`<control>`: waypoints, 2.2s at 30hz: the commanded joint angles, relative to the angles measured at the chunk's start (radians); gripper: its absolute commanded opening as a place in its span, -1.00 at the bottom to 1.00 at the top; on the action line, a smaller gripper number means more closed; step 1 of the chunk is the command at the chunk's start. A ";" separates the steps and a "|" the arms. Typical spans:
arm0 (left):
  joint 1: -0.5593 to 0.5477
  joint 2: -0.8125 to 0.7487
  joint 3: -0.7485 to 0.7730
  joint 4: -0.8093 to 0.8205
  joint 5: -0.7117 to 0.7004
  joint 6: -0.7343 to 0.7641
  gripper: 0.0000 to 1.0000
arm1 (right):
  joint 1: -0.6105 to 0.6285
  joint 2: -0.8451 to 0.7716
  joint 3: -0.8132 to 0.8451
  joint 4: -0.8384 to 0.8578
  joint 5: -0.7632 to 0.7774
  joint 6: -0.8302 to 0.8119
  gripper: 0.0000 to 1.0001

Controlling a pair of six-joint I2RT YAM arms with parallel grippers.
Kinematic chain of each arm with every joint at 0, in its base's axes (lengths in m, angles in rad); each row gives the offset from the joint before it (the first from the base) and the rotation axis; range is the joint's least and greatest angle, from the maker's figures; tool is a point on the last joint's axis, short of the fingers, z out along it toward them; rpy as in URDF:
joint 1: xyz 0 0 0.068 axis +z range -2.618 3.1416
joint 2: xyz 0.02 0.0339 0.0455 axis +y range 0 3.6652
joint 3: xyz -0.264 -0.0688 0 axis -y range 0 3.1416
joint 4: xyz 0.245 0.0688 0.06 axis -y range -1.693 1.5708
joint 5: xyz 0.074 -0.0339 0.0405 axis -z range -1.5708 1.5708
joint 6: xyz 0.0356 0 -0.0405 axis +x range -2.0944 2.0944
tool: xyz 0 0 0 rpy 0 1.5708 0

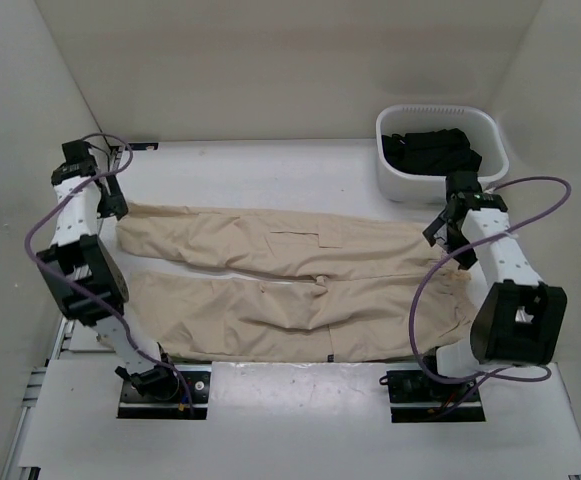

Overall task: Fold and stack the trousers
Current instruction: Flatten the trousers out

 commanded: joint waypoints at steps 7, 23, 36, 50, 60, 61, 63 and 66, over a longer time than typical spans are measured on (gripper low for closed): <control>0.106 -0.425 -0.636 -0.079 0.059 -0.001 1.00 | -0.092 -0.336 -0.262 -0.190 -0.053 0.012 0.76; 0.278 -0.316 -0.941 0.170 -0.017 -0.001 -0.72 | -0.164 -0.311 -0.610 0.104 -0.130 0.138 0.55; 0.510 -0.433 -0.734 0.090 -0.039 -0.001 0.98 | -0.135 -0.479 -0.575 -0.060 -0.090 0.100 0.68; 0.614 -0.390 -0.769 -0.016 0.147 -0.001 1.00 | -0.144 -0.364 -0.595 0.176 -0.199 0.109 0.70; 0.614 -0.428 -0.645 -0.089 0.168 -0.001 1.00 | -0.259 -0.379 -0.622 -0.075 -0.078 0.306 -1.00; 0.614 -0.428 -0.619 -0.099 0.182 -0.001 1.00 | -0.277 -0.465 -0.623 -0.119 -0.063 0.320 -1.00; 0.596 -0.437 -0.596 -0.125 0.191 -0.001 1.00 | -0.317 -0.568 -0.589 -0.149 0.001 0.348 -0.69; 0.536 -0.448 -0.534 -0.148 0.205 -0.001 1.00 | -0.318 -0.552 -0.520 -0.149 0.037 0.315 0.53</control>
